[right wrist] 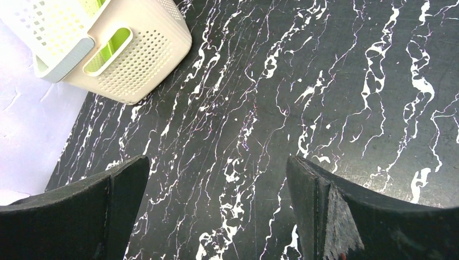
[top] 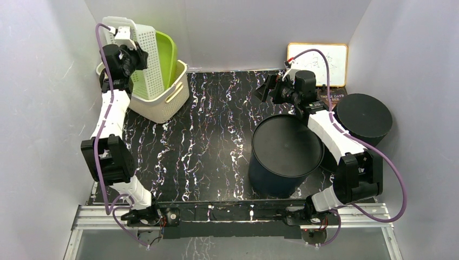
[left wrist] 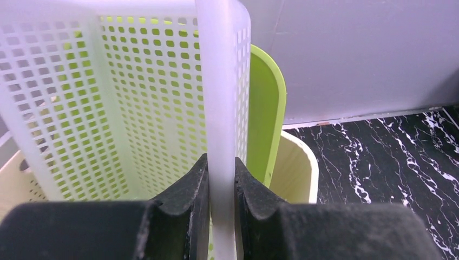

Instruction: Turn the large container upside down

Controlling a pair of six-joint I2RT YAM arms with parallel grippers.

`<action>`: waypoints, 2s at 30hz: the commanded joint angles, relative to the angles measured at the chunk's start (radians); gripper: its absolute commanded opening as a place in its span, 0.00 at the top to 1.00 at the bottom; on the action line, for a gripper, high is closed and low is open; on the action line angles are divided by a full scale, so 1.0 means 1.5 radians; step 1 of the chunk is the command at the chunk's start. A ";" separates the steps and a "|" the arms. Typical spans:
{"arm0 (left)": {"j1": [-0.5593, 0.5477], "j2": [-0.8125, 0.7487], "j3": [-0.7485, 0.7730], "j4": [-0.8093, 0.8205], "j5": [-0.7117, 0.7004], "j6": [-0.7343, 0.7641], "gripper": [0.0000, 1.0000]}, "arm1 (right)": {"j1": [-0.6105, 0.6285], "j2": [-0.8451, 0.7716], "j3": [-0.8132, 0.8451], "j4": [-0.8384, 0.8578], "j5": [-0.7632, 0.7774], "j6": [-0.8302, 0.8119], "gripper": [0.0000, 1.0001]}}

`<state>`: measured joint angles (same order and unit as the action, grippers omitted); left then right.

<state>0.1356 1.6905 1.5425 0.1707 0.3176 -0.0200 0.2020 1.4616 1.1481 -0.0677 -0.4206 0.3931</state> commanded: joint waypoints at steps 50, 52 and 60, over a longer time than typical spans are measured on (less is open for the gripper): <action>-0.290 0.144 -0.061 0.853 0.206 -0.932 1.00 | -0.166 -0.105 0.032 0.084 0.188 0.067 0.02; -0.294 0.165 -0.106 0.890 0.197 -0.942 1.00 | -0.166 -0.105 0.035 0.083 0.185 0.064 0.02; -0.300 0.270 -0.202 0.944 0.186 -0.971 1.00 | -0.167 -0.099 0.027 0.098 0.168 0.078 0.02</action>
<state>-0.3141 2.0483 1.2804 1.4853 0.6151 -1.4776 -0.0422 1.3346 1.1446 0.0246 -0.1566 0.5068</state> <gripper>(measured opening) 0.145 0.980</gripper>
